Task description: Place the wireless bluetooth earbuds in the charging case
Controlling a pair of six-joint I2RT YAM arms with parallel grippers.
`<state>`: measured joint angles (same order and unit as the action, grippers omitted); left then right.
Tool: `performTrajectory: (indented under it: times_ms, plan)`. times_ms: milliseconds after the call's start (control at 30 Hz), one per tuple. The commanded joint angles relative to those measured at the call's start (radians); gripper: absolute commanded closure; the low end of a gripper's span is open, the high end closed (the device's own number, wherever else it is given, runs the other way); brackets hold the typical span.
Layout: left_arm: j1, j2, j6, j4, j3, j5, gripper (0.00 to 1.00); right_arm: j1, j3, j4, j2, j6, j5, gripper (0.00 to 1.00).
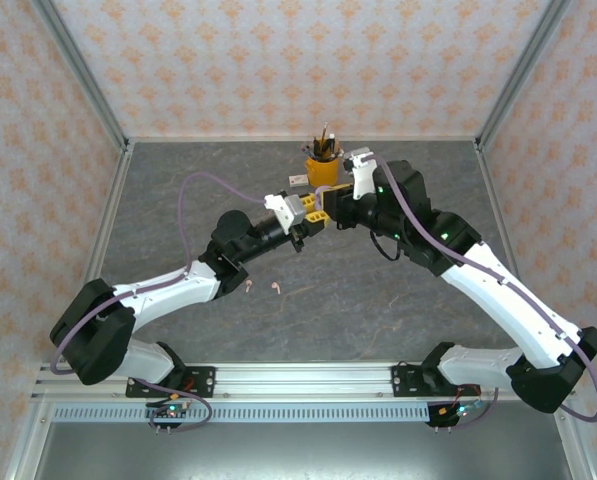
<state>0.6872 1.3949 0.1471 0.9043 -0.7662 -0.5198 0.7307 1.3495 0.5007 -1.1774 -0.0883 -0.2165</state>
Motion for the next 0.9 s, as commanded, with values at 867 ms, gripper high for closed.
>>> performTrajectory:
  times_ms: [867]
  plan:
    - [0.011,-0.004,-0.020,0.059,-0.027,-0.004,1.00,0.008,-0.081,-0.004,-0.011,0.046,-0.030,0.80]
